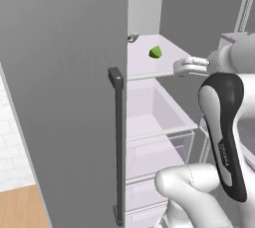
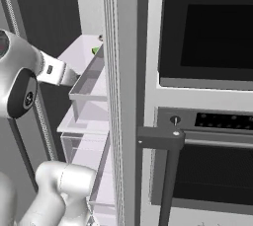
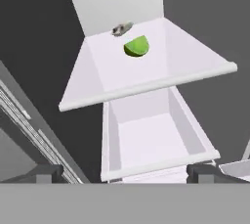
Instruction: Grab a lemon wedge from the fridge and one ice cube from the ice bowl, and put them in the glass of lemonade.
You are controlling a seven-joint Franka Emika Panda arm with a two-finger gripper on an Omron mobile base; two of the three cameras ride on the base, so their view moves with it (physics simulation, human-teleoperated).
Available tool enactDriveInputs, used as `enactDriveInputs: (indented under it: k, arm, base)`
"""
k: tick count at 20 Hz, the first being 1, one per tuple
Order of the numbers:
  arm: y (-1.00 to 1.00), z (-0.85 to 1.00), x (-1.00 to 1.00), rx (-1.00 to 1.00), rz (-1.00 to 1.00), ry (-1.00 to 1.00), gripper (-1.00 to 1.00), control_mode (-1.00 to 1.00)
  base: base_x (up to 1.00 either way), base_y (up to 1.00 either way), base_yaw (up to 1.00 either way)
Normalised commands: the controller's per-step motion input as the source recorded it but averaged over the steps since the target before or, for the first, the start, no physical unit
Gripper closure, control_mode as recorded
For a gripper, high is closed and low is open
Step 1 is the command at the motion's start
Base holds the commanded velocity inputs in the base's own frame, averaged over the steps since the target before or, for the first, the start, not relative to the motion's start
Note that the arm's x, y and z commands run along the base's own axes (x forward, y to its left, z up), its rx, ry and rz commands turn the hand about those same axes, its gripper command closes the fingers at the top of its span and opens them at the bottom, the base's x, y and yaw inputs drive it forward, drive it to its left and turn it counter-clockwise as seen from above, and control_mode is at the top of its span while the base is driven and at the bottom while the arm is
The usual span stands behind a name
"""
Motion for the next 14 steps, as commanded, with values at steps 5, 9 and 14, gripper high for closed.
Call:
enactDriveInputs:
  k: [5,9,14]
  arm:
    - [0.26,0.87,0.6,-0.15,-0.09,0.19,-1.0,-1.0]
    - [0.07,-0.12,0.79,-0.05,-0.18,0.09,-1.0,-1.0]
    - [-0.34,-0.82,0.87,0.0,-0.09,0.01,-1.0,-1.0]
  base:
    - [0.0,0.0,0.0]
    - [0.0,0.0,0.0]
    - [0.0,0.0,0.0]
